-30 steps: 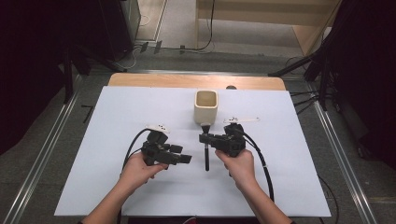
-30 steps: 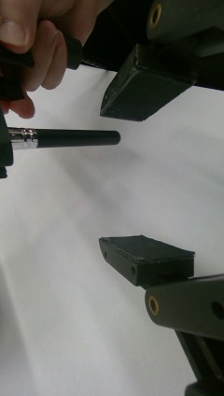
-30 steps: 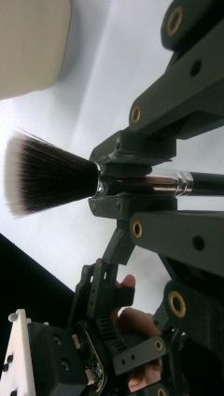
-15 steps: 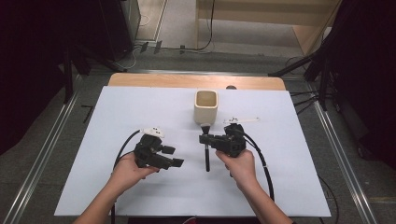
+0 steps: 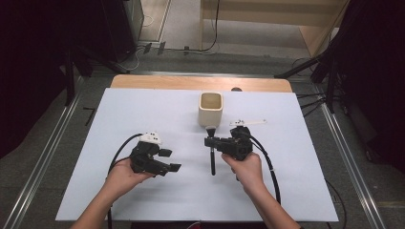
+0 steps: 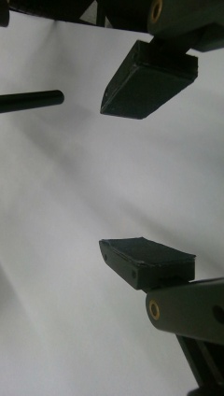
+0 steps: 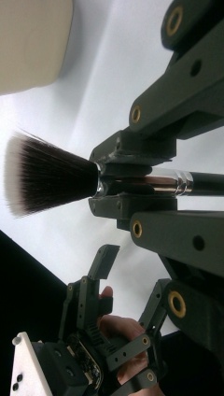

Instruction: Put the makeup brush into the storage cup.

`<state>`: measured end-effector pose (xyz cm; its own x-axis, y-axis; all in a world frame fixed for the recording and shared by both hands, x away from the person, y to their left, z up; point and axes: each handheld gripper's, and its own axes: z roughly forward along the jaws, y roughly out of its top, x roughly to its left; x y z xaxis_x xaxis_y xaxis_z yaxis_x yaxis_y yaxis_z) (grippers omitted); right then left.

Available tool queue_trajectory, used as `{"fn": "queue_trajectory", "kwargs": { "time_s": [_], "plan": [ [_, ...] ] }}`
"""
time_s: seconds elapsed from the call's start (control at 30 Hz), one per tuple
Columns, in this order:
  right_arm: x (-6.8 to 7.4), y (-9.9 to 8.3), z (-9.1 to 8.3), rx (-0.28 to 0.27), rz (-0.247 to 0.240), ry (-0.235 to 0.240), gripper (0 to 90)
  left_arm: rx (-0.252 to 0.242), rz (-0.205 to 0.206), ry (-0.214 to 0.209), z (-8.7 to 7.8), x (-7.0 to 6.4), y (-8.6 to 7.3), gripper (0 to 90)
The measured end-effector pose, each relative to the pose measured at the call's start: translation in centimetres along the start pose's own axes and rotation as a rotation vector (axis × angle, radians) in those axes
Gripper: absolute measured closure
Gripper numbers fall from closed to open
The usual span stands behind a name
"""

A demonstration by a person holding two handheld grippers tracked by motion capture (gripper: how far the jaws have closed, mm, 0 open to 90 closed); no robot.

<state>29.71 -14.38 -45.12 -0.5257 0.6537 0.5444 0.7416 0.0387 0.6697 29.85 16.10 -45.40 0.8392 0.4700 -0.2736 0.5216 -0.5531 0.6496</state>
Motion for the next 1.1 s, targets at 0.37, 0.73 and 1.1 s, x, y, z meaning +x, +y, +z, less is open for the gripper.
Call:
{"fn": "queue_trajectory", "kwargs": {
  "time_s": [0.37, 0.73, 1.1],
  "plan": [
    [-0.1, 0.1, -0.1, -0.002, -0.002, 0.002, 78.1, 0.007, 0.024, 0.066, -0.9, 0.4, -0.7, 27.3],
    [-0.1, 0.1, -0.2, 0.000, -0.001, -0.001, 78.1, 0.010, 0.042, 0.102, -1.7, 0.7, -1.8, 26.0],
    [-0.2, 0.1, -0.3, -0.003, -0.016, -0.017, 78.1, 0.002, 0.050, 0.116, -1.9, 0.7, -2.6, 25.9]
  ]
}}
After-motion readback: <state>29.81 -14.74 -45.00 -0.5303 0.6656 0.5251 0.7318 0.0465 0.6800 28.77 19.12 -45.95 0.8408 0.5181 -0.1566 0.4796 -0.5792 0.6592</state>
